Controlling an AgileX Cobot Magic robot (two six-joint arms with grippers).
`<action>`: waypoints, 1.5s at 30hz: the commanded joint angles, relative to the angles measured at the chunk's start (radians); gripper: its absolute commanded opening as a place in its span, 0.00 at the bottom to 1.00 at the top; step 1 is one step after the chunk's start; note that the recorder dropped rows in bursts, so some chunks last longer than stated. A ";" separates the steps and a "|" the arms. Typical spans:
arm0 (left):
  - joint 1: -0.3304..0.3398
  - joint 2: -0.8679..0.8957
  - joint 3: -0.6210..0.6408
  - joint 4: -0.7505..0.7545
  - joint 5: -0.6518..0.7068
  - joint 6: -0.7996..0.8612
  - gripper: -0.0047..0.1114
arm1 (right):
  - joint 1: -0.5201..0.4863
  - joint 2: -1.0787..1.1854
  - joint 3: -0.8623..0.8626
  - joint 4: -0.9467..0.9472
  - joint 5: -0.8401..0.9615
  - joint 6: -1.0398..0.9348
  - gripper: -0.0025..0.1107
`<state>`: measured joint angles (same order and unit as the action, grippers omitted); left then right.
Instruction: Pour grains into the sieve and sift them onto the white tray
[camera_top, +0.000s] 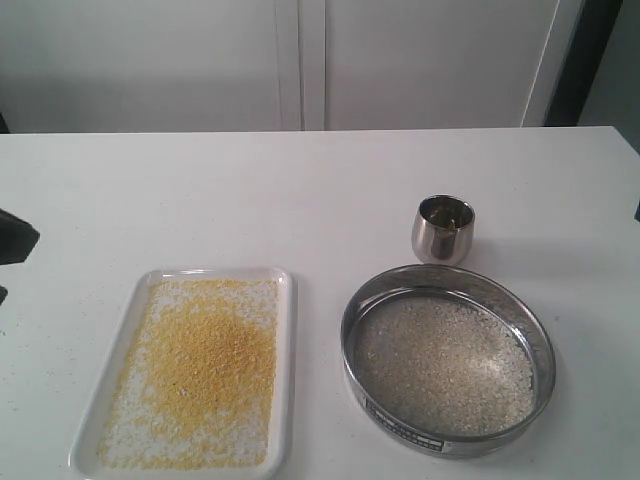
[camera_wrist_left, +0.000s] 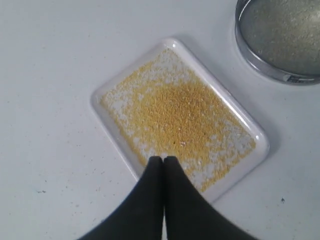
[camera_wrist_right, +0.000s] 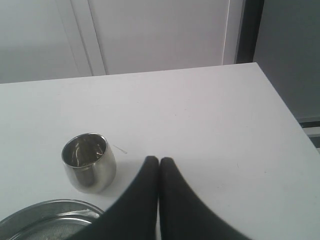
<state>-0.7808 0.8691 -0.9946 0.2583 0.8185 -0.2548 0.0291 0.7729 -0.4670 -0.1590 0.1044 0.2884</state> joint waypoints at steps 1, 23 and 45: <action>0.009 -0.034 0.008 -0.008 -0.046 -0.008 0.04 | -0.006 -0.003 0.003 -0.003 0.003 0.004 0.02; 0.420 -0.313 0.138 -0.023 -0.256 0.046 0.04 | -0.006 -0.003 0.003 -0.003 0.003 0.003 0.02; 0.758 -0.558 0.401 -0.171 -0.460 0.046 0.04 | -0.006 -0.003 0.003 -0.003 0.001 0.003 0.02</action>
<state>-0.0564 0.3385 -0.6194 0.1233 0.3746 -0.2091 0.0291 0.7729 -0.4670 -0.1590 0.1044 0.2884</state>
